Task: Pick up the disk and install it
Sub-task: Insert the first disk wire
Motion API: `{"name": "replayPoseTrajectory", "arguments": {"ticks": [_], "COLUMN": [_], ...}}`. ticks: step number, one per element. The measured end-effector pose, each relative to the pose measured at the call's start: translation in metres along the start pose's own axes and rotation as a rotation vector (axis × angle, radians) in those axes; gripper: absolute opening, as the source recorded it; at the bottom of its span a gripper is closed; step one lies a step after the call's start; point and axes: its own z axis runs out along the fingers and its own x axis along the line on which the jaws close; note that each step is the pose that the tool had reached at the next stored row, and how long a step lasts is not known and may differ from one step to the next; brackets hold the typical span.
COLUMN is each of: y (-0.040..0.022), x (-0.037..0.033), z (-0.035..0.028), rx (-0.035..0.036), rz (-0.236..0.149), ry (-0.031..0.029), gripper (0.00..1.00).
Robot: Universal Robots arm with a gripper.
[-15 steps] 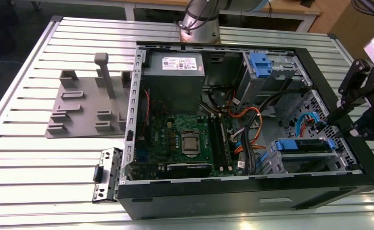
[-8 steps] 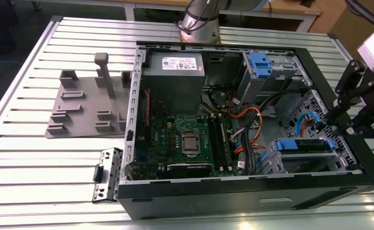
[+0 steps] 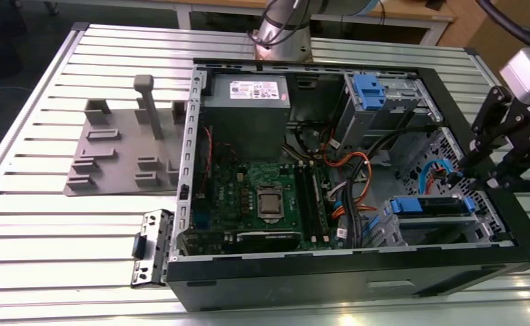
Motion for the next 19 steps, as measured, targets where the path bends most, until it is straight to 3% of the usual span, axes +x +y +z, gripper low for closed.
{"name": "replayPoseTrajectory", "arguments": {"ticks": [6,11,13,19], "y": [-0.0032,-0.0028,-0.0031,-0.0048], "x": [-0.0036,-0.005,-0.0067,-0.0103], "z": [0.0022,-0.0057,-0.0056,-0.0009], "rx": [-0.0001,-0.0003,-0.0005,-0.0011], "rz": [-0.002,-0.003,-0.003,-0.001], "ry": [0.0052,0.0087,0.0177,0.0619], "gripper": [0.41,0.41,0.41,0.41]}}
